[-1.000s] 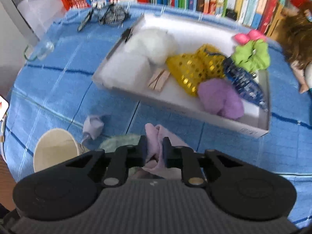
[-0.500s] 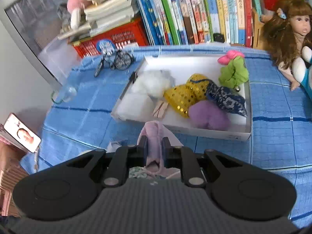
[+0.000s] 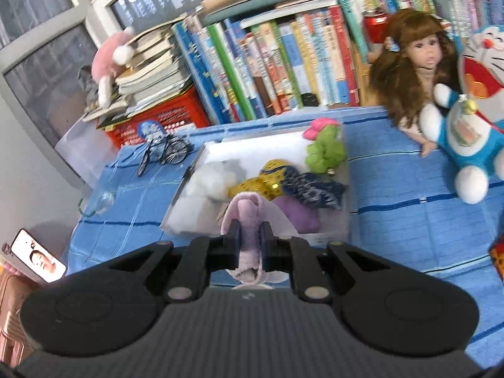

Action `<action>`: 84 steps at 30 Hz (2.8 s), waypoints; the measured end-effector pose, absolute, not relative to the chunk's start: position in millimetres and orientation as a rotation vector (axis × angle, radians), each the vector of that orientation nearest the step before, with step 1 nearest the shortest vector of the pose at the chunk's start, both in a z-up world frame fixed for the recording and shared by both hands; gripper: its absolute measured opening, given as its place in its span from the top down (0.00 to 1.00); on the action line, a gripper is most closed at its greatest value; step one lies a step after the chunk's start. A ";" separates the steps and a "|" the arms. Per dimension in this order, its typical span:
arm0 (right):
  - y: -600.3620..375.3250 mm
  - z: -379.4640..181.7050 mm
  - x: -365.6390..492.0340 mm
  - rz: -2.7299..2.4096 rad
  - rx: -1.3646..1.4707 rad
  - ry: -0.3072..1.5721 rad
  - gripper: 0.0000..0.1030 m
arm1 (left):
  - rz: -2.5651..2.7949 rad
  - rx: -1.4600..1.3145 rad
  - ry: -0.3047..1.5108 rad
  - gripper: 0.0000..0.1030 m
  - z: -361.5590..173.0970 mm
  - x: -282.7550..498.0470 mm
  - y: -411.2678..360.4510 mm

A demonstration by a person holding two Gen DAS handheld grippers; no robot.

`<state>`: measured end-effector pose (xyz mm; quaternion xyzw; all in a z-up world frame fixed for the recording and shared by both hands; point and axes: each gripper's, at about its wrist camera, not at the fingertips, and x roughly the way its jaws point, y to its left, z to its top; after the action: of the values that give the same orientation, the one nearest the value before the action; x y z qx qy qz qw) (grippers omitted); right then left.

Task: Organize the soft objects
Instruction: 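Lift the pink cloth with the right tool while the left tool lifts the checked cloth, then carry the pink cloth over the tray with the right tool while the left tool carries the checked cloth there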

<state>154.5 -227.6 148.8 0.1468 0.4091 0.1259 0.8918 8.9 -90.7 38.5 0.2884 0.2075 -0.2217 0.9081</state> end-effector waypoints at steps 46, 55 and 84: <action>-298.9 57.6 53.2 0.091 0.384 0.712 0.75 | -0.473 0.400 0.475 0.67 64.5 -12.6 -59.0; -306.2 100.3 76.7 0.117 0.419 0.627 0.75 | -0.448 0.248 0.505 0.67 132.1 36.9 -21.7; -213.3 99.3 230.2 0.219 0.255 0.791 0.73 | -0.319 -0.014 0.890 0.67 110.9 270.3 -4.9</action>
<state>230.2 -213.3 99.3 0.1237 0.3833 0.1060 0.9091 270.3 -4.9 110.9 -0.0066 0.4285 -0.1535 0.8904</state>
